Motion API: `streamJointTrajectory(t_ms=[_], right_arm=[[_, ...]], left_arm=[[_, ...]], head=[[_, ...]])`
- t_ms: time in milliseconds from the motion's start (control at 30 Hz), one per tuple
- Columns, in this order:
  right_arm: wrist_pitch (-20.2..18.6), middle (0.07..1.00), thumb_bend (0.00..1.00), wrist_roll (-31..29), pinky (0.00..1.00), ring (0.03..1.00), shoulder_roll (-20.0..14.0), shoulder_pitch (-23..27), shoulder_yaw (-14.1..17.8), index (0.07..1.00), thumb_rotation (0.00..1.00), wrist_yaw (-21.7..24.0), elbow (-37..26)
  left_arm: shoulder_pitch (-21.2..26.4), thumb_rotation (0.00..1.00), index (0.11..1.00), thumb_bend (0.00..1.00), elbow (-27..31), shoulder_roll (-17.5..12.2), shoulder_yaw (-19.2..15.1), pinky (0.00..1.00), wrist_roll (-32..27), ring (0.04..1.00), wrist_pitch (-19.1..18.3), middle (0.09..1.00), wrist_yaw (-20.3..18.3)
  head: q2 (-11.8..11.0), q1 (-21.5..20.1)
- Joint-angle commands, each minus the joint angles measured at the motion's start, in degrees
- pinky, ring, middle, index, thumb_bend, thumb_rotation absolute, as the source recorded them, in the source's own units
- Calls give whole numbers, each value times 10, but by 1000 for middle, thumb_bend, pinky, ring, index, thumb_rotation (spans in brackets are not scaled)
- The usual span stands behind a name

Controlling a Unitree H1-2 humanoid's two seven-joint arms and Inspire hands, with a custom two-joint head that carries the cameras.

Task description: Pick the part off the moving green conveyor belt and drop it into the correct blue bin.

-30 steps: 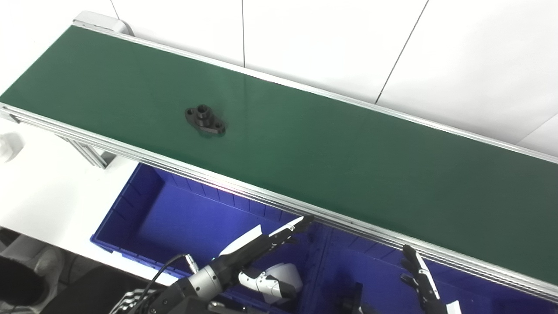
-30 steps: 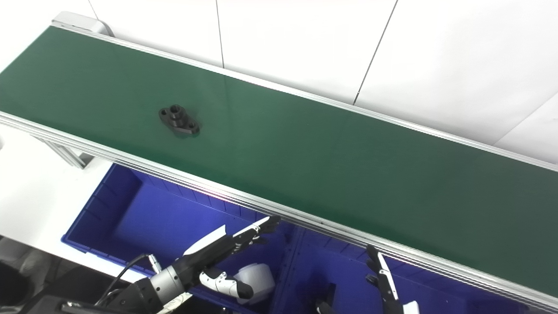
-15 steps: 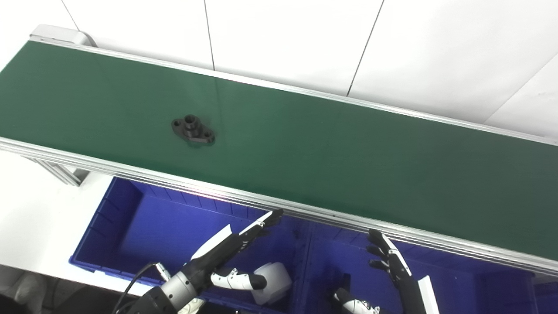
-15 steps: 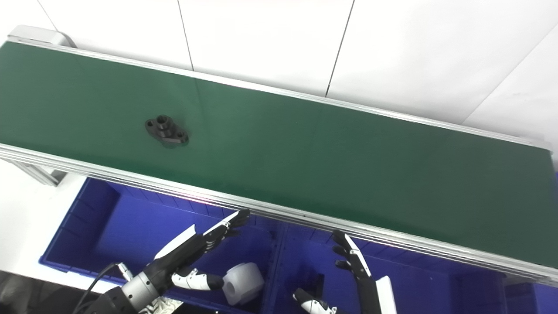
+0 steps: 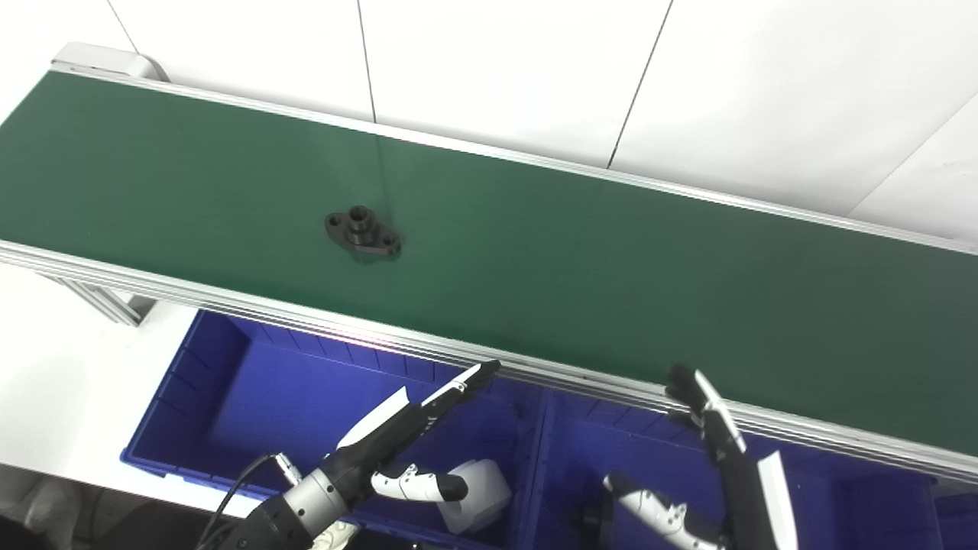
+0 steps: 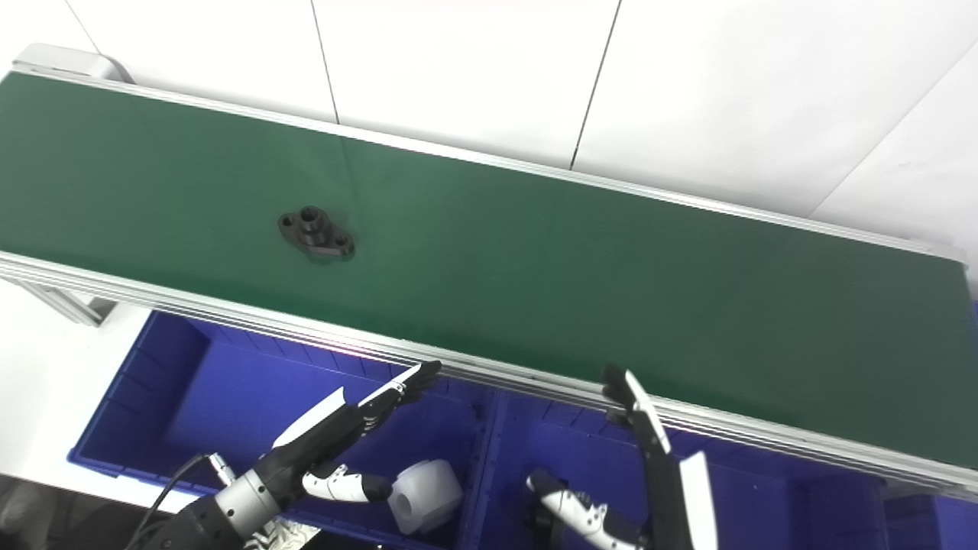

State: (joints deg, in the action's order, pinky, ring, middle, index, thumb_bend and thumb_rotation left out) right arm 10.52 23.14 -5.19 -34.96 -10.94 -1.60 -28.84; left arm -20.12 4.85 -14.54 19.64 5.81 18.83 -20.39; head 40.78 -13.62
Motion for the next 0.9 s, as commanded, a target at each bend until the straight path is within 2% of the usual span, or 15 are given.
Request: streamJointTrajectory(t_ms=[0,167,333,467,633,867], right_arm=[[-8,891,718,5,773,860,3,22,11,892,433,3,-27],[-55,873,724,17,715,835,0,76,29,889,467,27,-52],[-97,867,723,49,771,848,-6,127,41,890,504,54,-71],[-132,858,721,61,740,822,-10,170,47,881,499,82,-81],[-180,848,728,83,738,812,-14,219,45,873,488,121,-88],[-219,839,729,112,735,813,-15,273,26,867,457,156,-74]], left_arm=[[6,778,1000,787,6,4,0,973,1,1000,2,1000,4],[13,775,1000,796,-3,5,2,944,-10,1000,1,1000,0],[19,790,1000,796,-10,4,3,935,-10,998,6,1000,-1],[21,791,1000,786,-12,3,4,942,-13,1000,9,1000,-3],[22,788,1000,794,-12,0,3,955,-15,1000,5,1000,-5],[22,779,1000,779,-10,-3,0,978,-16,1000,6,1000,-8]], head=[[0,0],[-1,-9],[-2,-21],[-1,-26],[1,-33],[0,-50]])
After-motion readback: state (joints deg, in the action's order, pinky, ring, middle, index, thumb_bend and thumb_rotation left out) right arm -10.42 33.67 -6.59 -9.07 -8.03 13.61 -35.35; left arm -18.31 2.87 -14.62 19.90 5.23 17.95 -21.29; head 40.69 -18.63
